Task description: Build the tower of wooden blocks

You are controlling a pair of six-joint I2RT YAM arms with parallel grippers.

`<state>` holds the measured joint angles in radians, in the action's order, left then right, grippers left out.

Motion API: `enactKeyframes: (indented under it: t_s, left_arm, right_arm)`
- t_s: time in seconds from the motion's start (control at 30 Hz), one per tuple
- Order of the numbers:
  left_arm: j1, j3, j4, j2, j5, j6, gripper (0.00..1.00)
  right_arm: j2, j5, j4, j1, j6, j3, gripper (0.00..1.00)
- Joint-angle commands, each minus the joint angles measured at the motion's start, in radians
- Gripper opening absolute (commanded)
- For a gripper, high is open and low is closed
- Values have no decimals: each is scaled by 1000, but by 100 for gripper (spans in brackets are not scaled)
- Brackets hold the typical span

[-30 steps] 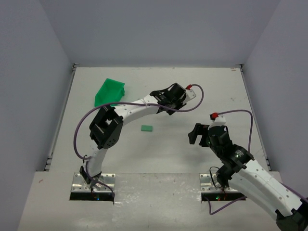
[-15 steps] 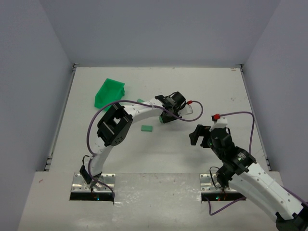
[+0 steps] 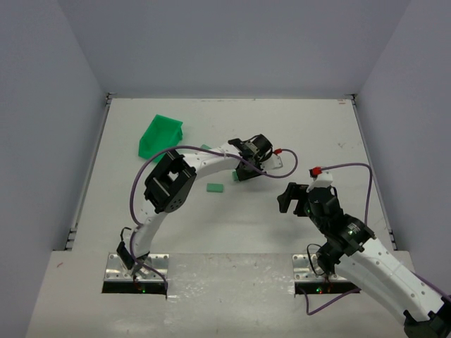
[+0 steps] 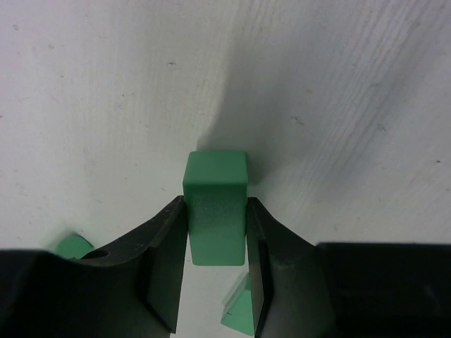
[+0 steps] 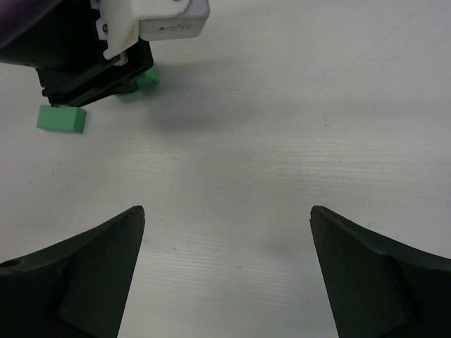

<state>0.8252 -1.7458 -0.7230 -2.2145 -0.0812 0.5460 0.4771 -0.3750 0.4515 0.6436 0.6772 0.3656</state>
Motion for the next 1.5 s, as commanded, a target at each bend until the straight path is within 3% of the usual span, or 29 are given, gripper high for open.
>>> enactKeyframes:
  t_s: [0.0, 0.23, 0.47, 0.73, 0.9, 1.07, 1.1, 1.2, 1.33, 1.4, 1.43, 1.47]
  left_arm:
    - [0, 57, -79, 99, 134, -57, 0]
    - [17, 122, -101, 142, 261, -83, 1]
    - [22, 141, -165, 161, 325, -109, 15]
    - [76, 304, -91, 262, 262, -208, 16]
    - [118, 374, -46, 315, 222, -247, 26]
    - [168, 398, -34, 348, 182, -257, 29]
    - [173, 406, -30, 360, 175, -260, 38]
    - [190, 417, -24, 378, 146, -268, 52]
    - [201, 436, -19, 389, 127, -286, 61]
    - [204, 447, -6, 404, 111, -296, 92]
    - [205, 454, 2, 414, 113, -301, 100]
    - [206, 465, 12, 428, 115, -310, 100]
  right_arm:
    - [-3, -32, -18, -2, -6, 5, 99]
    - [-20, 15, -32, -1, -3, -3, 99]
    - [-30, 25, -36, -1, 0, -8, 99]
    - [-73, 16, -36, -1, 8, -21, 99]
    - [-106, 3, -37, -2, 16, -32, 99]
    - [-115, 1, -36, -1, 18, -34, 99]
    - [-114, 1, -36, -1, 16, -34, 99]
    - [-109, 2, -37, -1, 15, -34, 99]
    - [-111, 4, -36, -1, 16, -35, 99]
    - [-117, 5, -37, -1, 16, -38, 99]
    - [-119, 6, -36, -1, 16, -40, 99]
    - [-120, 8, -37, -1, 17, -41, 99]
